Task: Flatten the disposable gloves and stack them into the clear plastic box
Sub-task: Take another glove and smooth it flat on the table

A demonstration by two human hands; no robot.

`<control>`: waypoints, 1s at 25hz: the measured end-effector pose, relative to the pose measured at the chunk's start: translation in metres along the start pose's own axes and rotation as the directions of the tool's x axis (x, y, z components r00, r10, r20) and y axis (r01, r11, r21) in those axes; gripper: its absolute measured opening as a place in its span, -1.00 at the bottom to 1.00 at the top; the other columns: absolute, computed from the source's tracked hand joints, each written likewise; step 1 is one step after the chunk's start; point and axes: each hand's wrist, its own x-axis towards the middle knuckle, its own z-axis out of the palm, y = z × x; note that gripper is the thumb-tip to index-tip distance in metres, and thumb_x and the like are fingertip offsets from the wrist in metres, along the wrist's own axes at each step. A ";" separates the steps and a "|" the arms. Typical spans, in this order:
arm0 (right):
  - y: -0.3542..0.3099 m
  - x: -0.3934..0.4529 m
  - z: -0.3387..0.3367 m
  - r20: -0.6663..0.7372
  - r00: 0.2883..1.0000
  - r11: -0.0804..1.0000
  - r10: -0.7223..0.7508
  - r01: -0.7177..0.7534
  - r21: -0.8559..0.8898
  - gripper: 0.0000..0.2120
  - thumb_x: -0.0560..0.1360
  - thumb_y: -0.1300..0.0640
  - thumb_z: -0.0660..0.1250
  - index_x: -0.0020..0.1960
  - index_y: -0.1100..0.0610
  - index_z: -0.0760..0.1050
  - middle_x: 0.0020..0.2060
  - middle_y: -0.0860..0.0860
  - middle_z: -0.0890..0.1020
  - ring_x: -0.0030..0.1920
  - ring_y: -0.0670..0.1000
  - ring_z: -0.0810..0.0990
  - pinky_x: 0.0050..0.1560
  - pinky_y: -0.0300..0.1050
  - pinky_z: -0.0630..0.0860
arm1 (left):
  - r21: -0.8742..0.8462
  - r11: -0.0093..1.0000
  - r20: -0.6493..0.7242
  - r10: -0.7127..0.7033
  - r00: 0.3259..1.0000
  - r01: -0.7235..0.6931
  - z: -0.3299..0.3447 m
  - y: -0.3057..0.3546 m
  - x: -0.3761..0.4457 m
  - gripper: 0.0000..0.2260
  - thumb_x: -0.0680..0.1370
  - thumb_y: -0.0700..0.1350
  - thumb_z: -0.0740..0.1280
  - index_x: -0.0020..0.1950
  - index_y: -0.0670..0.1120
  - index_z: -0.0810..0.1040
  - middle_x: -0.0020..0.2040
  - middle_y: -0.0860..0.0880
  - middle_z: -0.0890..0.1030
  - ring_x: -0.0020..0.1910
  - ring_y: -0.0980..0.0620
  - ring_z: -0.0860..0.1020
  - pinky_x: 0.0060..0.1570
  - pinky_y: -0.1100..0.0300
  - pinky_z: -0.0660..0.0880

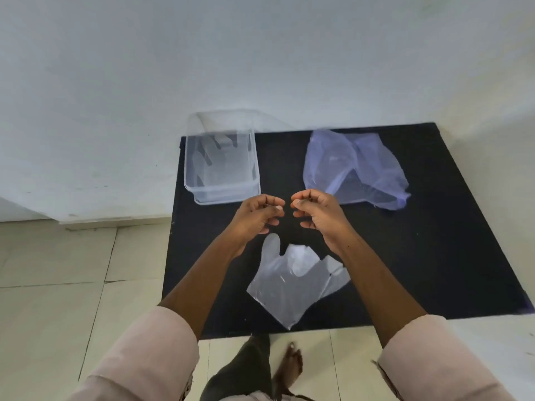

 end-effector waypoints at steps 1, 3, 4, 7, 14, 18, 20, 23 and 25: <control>0.010 -0.010 -0.002 0.006 1.000 1.000 0.012 -0.012 0.005 -0.90 0.56 0.13 0.31 0.03 0.06 0.58 -0.04 0.00 0.68 -0.05 -0.03 0.65 -0.10 -0.15 0.56 | 0.002 1.000 -0.001 -0.018 1.000 0.018 0.004 -0.009 -0.007 -0.89 0.58 -0.12 0.31 0.05 0.03 0.61 -0.03 0.00 0.69 -0.09 0.05 0.63 -0.07 0.17 0.52; 0.030 -0.030 -0.006 0.013 0.999 0.999 0.044 -0.044 0.011 -0.92 0.53 0.15 0.32 -0.02 0.06 0.59 -0.08 0.02 0.68 -0.09 -0.02 0.65 -0.13 -0.14 0.54 | 0.013 0.997 -0.022 -0.073 0.997 0.073 0.010 -0.030 -0.020 -0.88 0.56 -0.15 0.33 0.03 0.01 0.62 -0.03 -0.04 0.68 -0.14 0.07 0.61 -0.11 0.18 0.50; 0.040 -0.037 -0.006 0.009 0.997 0.997 0.072 -0.072 0.005 -0.92 0.52 0.17 0.33 -0.04 0.06 0.60 -0.09 0.03 0.68 -0.10 -0.01 0.64 -0.14 -0.14 0.53 | 0.028 0.994 -0.043 -0.108 0.993 0.110 0.010 -0.042 -0.026 -0.88 0.56 -0.16 0.33 0.03 0.00 0.62 -0.02 -0.06 0.68 -0.15 0.07 0.60 -0.13 0.18 0.50; 0.072 -0.054 0.003 -0.033 0.979 0.976 0.199 -0.201 -0.081 -0.92 0.51 0.20 0.33 -0.06 0.06 0.59 -0.03 0.09 0.66 -0.01 0.07 0.62 -0.03 -0.05 0.55 | 0.087 0.967 -0.135 -0.227 0.965 0.239 0.005 -0.084 -0.038 -0.90 0.55 -0.16 0.33 0.01 -0.03 0.62 0.01 -0.07 0.68 -0.13 0.03 0.60 -0.17 0.19 0.51; 0.145 -0.106 0.040 -0.113 0.952 0.753 0.286 -0.296 -0.588 -0.84 0.47 0.04 0.40 -0.10 0.05 0.43 -0.16 0.00 0.60 -0.11 0.03 0.58 -0.09 -0.07 0.51 | 0.331 0.877 -0.249 -0.275 0.929 0.348 -0.001 -0.152 -0.043 -0.86 0.51 -0.13 0.37 0.05 0.03 0.56 0.04 -0.03 0.63 -0.01 -0.03 0.59 0.08 0.01 0.56; 0.164 -0.120 0.063 -0.274 0.902 0.794 0.334 -0.426 -0.434 -0.65 0.44 -0.04 0.43 0.08 0.11 0.40 -0.13 -0.05 0.53 -0.13 0.00 0.52 -0.17 -0.12 0.41 | 0.353 0.887 -0.240 -0.224 0.945 0.299 0.001 -0.158 -0.042 -0.86 0.50 -0.12 0.37 0.05 0.03 0.57 -0.01 0.00 0.64 -0.03 -0.01 0.59 0.07 0.01 0.56; 0.165 -0.116 0.073 -0.370 0.850 0.851 0.376 -0.475 -0.226 -0.58 0.40 0.03 0.48 0.13 0.16 0.40 -0.07 0.00 0.57 -0.11 0.06 0.59 -0.15 -0.07 0.54 | 0.343 0.891 -0.225 -0.229 0.947 0.297 0.002 -0.159 -0.042 -0.87 0.50 -0.13 0.36 0.03 0.04 0.57 -0.04 0.01 0.64 -0.05 0.00 0.60 0.06 0.02 0.56; 0.162 -0.111 0.085 -0.439 0.777 0.873 0.450 -0.486 0.034 -0.60 0.37 0.17 0.50 0.12 0.16 0.41 -0.01 0.10 0.62 -0.10 0.15 0.67 -0.15 0.01 0.66 | 0.290 0.909 -0.209 -0.246 0.946 0.300 -0.002 -0.161 -0.043 -0.88 0.50 -0.15 0.36 -0.01 0.05 0.56 -0.09 0.00 0.64 -0.06 -0.02 0.61 0.04 0.01 0.58; 0.160 -0.109 0.088 -0.432 0.759 0.868 0.487 -0.474 0.147 -0.66 0.37 0.20 0.49 0.07 0.12 0.44 -0.04 0.09 0.63 -0.19 0.08 0.68 -0.35 -0.14 0.59 | 0.271 0.913 -0.201 -0.256 0.946 0.305 -0.006 -0.165 -0.044 -0.87 0.51 -0.17 0.35 0.00 0.05 0.56 -0.05 -0.03 0.64 -0.05 -0.05 0.62 0.06 -0.01 0.58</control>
